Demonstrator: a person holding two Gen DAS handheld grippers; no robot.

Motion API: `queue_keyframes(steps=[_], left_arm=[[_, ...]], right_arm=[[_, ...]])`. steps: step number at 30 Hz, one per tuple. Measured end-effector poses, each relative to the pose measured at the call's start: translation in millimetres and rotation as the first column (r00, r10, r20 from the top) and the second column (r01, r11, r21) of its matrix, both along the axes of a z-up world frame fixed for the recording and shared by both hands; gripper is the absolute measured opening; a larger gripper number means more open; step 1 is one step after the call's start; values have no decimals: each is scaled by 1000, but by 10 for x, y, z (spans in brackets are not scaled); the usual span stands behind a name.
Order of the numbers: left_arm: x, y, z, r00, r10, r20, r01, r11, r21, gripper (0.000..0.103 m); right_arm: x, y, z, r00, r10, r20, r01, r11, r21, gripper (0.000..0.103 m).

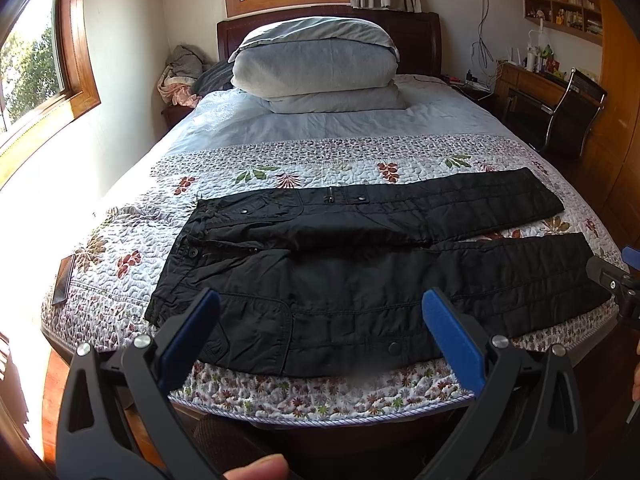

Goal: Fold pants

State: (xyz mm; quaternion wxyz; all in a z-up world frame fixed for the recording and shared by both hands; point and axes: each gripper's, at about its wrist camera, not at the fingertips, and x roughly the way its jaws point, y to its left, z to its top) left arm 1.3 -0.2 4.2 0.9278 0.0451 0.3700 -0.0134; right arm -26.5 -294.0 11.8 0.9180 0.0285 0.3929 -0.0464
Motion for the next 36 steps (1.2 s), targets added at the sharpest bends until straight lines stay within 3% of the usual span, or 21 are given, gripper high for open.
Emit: queue_keyframes(steps=[36], left_arm=[[-1,-8,-18,1000,-3,-5,3,1000,6,101]], right_arm=[[-17,-17,-14,1000,-4,0,4,1000,6,100]])
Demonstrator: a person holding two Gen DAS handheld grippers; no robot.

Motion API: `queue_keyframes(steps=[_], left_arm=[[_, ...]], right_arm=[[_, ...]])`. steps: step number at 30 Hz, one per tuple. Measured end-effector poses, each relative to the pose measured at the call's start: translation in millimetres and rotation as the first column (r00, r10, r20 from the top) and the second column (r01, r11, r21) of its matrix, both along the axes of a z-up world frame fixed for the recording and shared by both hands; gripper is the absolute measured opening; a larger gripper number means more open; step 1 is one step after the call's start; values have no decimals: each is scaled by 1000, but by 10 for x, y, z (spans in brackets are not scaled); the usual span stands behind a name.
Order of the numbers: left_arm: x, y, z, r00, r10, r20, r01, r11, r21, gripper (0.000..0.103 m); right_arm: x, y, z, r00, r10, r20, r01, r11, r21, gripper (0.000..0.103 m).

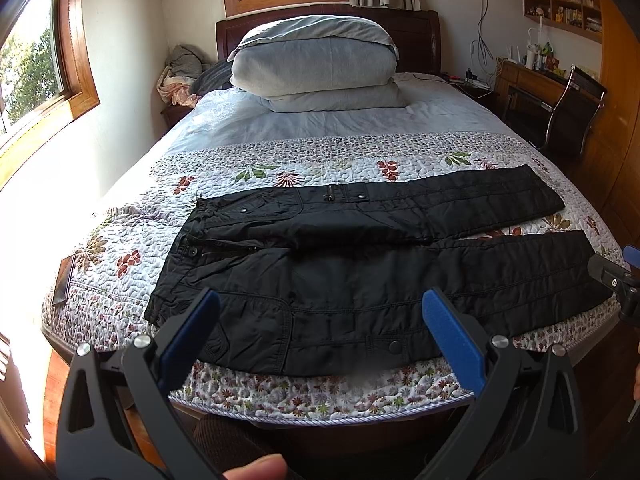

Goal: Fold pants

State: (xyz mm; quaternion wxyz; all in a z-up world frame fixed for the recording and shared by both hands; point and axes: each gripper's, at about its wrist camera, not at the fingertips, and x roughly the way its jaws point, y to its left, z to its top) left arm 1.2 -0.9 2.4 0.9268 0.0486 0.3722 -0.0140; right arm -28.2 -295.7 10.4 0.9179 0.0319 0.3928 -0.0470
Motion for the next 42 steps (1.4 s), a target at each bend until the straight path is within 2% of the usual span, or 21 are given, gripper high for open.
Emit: queue_keyframes(steps=[9,14,16,20,24,28,31,33,35,38,40,42], left_arm=[[29,-7,-10,1000,-2,-2,2,1000,1,101],[264,18,-2,999,-44,-14,44,999,-29,101],[494,92,28,996,-87,-29,85,993,-83,101],[1250,446,3,991,-75,-115,50,978,-204,101],[2100,967,-186,970,15,-243,-80,962,-262,101],[2760,1550,-504,924,123,-361,-233,932,-278,101],[3190,1923,-780,879,189,-437,-310,924,-224,101],[3457,2165,-962,848,228,-478,-342,925,-166,101],[3692,2441,-1178,807,263,-529,-384,914,-132,101],[3960,2867,-1538,732,304,-610,-458,882,-110,101],[4068,3093,-1736,694,319,-646,-504,855,-120,101],[4164,3229,-1913,675,268,-687,-518,836,-183,101]], right_arm=[[7,-13,-10,1000,-1,2,1,1000,-3,100],[179,-81,54,1000,17,15,-17,1000,-11,100],[328,-179,157,999,31,39,-30,999,-24,100],[844,-611,389,998,32,55,-32,999,-13,100],[1521,-1280,474,999,-33,8,33,997,70,100],[2238,-1849,268,995,-59,-84,66,994,91,100],[2732,-2279,-71,982,-64,-176,94,981,170,100],[2991,-2524,-308,971,-77,-227,120,976,183,100],[3205,-2750,-517,959,-111,-261,158,973,169,100],[3438,-3051,-791,943,-147,-299,210,959,190,100],[3551,-3194,-939,933,-172,-317,239,952,189,100],[3660,-3289,-1074,922,-180,-343,249,953,170,100]])
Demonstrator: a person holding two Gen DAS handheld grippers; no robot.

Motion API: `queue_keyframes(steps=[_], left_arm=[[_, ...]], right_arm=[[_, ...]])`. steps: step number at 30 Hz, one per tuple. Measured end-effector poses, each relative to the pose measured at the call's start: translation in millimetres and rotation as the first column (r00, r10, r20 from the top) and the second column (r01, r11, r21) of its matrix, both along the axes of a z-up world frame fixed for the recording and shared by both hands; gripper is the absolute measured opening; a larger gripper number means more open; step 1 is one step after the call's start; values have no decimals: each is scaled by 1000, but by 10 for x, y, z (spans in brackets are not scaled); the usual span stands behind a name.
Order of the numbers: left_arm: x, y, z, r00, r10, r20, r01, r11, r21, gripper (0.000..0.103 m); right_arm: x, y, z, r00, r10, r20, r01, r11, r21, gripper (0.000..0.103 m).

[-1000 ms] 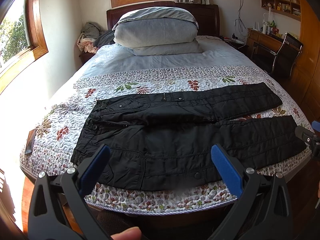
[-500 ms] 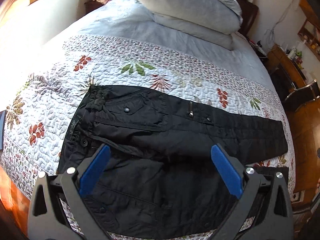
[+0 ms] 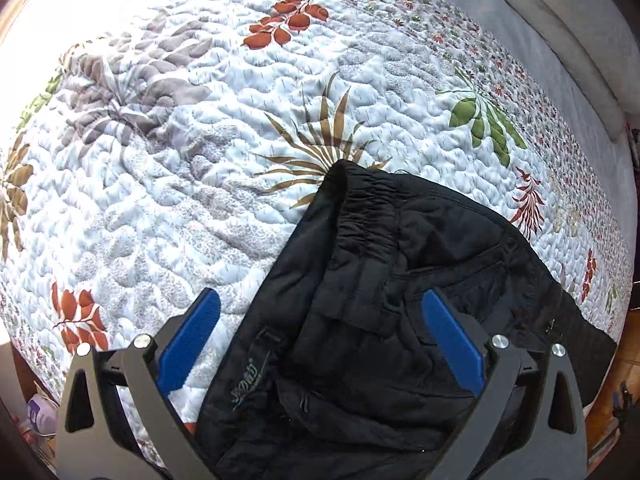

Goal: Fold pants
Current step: 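Lower the left tool onto the pants waistband and close on it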

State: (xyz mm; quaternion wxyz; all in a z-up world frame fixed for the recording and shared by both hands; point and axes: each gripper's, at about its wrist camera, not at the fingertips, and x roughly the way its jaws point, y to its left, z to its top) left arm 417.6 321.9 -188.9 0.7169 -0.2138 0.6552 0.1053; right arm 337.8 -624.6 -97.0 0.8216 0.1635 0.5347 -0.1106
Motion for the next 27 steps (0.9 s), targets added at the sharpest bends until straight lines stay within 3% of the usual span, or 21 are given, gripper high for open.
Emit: queue_keyframes(steps=[5,10,13,14,19,20,25,26,27], left_arm=[[122,36,-273,997,-48,-54,42,994,-103,100],[170,-77,-318,993,-89,-79,82,993,-80,99],[191,-215,-295,985,-146,-87,143,989,-41,88],[193,-253,-281,984,-157,-79,153,987,-55,74],[232,-401,-279,979,-182,-92,182,983,-4,65],[232,-412,-274,979,-184,-89,184,983,-11,57],[264,-510,-249,974,-203,-103,204,979,5,48],[303,-562,-229,973,-202,-108,205,979,9,47],[327,-605,-219,973,-203,-113,206,978,16,44]], right_arm=[[213,-127,-230,998,30,-46,-31,999,-20,100],[383,-215,-364,996,65,-53,-66,998,-13,100],[482,-322,-432,996,69,-57,-70,998,-6,100],[515,-379,-453,996,65,-57,-65,998,-6,100],[722,-659,-625,996,45,-77,-42,998,35,100],[774,-691,-664,995,50,-82,-46,998,46,100],[1035,-702,-830,990,81,-115,-81,997,6,99],[1073,-679,-853,989,95,-117,-97,995,-8,96],[1102,-649,-869,986,114,-119,-117,993,-22,84]])
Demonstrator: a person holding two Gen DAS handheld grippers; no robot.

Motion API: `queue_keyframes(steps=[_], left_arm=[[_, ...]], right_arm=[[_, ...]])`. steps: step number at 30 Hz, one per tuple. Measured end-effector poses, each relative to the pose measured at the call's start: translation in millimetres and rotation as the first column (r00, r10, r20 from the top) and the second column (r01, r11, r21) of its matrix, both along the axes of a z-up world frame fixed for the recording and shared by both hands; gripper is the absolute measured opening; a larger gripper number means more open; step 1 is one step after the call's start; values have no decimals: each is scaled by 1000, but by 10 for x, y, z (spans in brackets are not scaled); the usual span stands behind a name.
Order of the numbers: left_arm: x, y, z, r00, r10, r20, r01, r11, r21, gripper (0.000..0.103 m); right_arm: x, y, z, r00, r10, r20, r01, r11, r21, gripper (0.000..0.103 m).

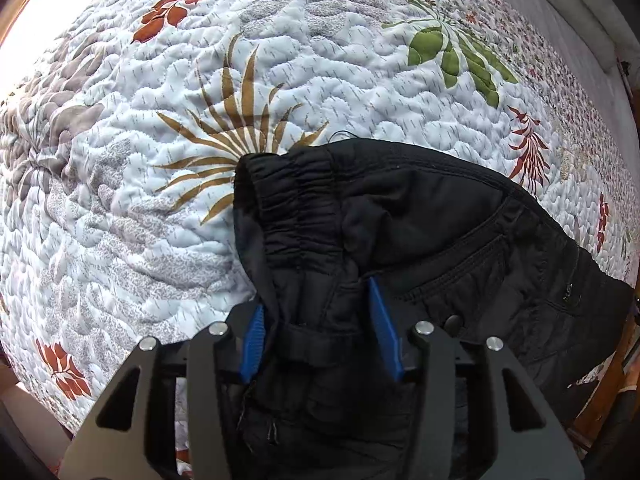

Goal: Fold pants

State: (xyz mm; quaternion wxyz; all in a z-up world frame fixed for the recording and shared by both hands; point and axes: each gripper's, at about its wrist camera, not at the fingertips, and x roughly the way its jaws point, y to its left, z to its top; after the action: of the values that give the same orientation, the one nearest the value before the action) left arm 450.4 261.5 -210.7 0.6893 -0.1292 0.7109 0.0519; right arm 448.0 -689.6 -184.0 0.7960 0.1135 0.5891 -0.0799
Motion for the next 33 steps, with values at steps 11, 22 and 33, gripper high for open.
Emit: queue_keyframes(steps=[11,22,33], left_arm=[[38,-342,195,997,-46,57,43,997,59,29],[-168,-634,762,963,-101,248,103,995,5,22],[-815,-508,1244,875,-102,473,172,979,-108,22]], right_arm=[[-39,248,38,994,86,-67,-99,970,-222,22],[-350,491,866,983,160,90,-128,949,-287,13],[-1212,710,1698,917,209,341,-121,958,-261,13]])
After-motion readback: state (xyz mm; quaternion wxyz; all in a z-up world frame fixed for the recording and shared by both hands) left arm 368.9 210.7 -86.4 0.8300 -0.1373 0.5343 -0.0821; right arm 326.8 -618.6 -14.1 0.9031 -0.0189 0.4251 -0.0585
